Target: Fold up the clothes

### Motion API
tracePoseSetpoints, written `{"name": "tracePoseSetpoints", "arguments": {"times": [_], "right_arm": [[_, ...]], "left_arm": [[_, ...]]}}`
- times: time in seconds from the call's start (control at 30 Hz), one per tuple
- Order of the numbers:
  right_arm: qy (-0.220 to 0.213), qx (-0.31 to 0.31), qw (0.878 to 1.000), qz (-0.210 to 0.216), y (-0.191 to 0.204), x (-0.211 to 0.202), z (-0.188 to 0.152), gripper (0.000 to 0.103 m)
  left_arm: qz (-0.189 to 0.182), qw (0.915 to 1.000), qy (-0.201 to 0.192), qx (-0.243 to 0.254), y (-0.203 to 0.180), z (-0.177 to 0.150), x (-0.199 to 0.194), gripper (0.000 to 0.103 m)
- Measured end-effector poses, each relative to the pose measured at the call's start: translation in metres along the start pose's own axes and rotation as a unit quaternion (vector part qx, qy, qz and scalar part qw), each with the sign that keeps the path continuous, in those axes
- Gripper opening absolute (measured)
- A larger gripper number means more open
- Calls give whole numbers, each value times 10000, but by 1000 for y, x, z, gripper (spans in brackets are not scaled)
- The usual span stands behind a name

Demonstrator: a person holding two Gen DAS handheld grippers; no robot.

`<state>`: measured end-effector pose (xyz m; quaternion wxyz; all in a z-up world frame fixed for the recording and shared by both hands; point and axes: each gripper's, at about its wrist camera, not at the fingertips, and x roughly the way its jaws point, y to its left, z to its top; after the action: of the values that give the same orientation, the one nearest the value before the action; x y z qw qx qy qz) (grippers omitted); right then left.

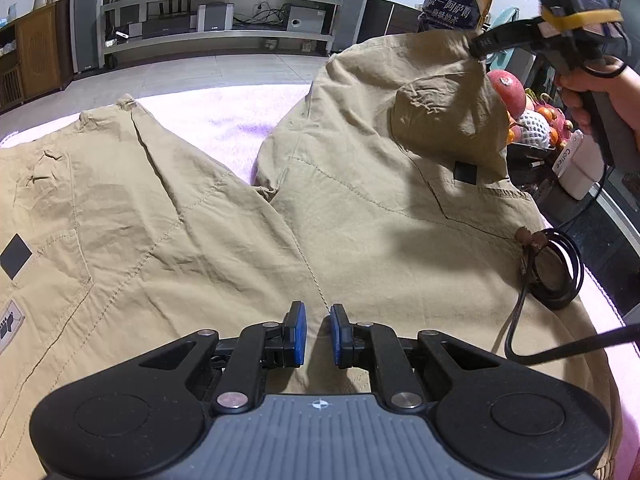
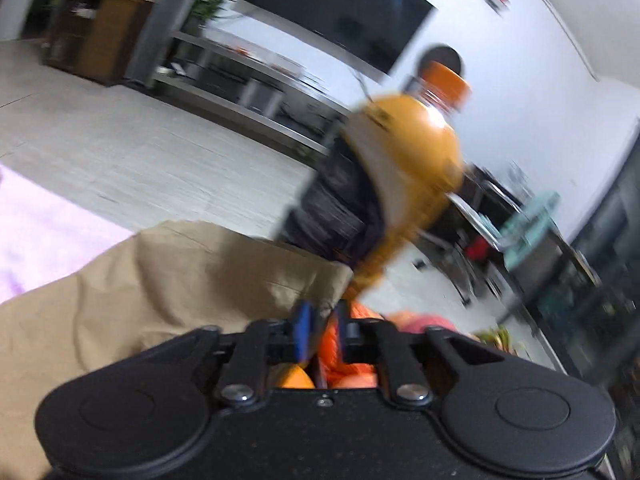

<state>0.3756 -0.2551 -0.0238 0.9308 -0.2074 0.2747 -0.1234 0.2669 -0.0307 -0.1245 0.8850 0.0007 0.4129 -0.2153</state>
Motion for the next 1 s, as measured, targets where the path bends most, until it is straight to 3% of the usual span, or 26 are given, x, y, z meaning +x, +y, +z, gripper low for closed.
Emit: {"name": "tracePoseSetpoints", "arguments": {"times": [0.07, 0.2, 0.27, 0.33, 0.47, 0.5, 0.53, 0.57, 0.6, 0.63, 0.73, 0.83, 0.87, 0.9, 0.93, 0.97, 1.0], "right_arm": [[118, 272, 9995, -60, -10, -4, -4, 50], [298, 1328, 9892, 547, -44, -31, -24, 55], [387, 1850, 9783, 848, -60, -45, -34, 68], [474, 2364, 9637, 1146, -77, -59, -44, 75], [663, 3348, 9241, 1719, -108, -82, -67, 77], [793, 3525, 9142, 1835, -106, -68, -82, 77], [961, 3684, 9034, 1975, -103, -52, -97, 74], [1140, 3796, 8940, 2091, -100, -36, -111, 64], [1355, 3782, 8903, 2144, -98, -21, -122, 59], [1514, 3740, 8887, 2178, -95, -7, -130, 53], [1491, 3375, 9047, 2129, -82, 16, -139, 53], [1334, 3013, 9195, 2142, -69, 22, -134, 66], [1323, 2936, 9238, 2071, -67, 20, -132, 66], [1311, 2860, 9279, 1999, -64, 19, -131, 60], [1299, 2783, 9320, 1927, -62, 17, -129, 21], [1287, 2706, 9359, 1855, -59, 15, -127, 6], [1275, 2628, 9396, 1782, -57, 14, -125, 6]], "left_arm": [[-18, 10000, 31, -41, 1, 1, 0, 12], [-119, 9996, 136, -203, 3, 8, -7, 11], [-252, 9993, 34, -256, 3, 12, -16, 11], [-395, 9987, -176, -260, 1, 17, -29, 11], [-536, 9976, -285, -331, -5, 16, -38, 11], [-525, 9979, -209, -308, -7, 13, -34, 11], [-473, 9985, -125, -246, -8, 10, -29, 11], [-403, 9990, -49, -170, -10, 6, -24, 11], [-362, 9993, 30, -123, -11, 3, -18, 11], [-339, 9993, 112, -95, -11, 0, -13, 11], [-340, 9993, 170, -68, -10, -4, -5, 11], [-389, 9991, 160, -80, -6, -6, -4, 11], [-389, 9991, 159, -79, -6, -6, -4, 11], [-379, 9991, 158, -73, -6, -6, -3, 11], [-368, 9992, 157, -67, -6, -6, -3, 11], [-362, 9992, 162, -63, -6, -6, -3, 11], [-358, 9992, 169, -61, -7, -6, -3, 11]]}}
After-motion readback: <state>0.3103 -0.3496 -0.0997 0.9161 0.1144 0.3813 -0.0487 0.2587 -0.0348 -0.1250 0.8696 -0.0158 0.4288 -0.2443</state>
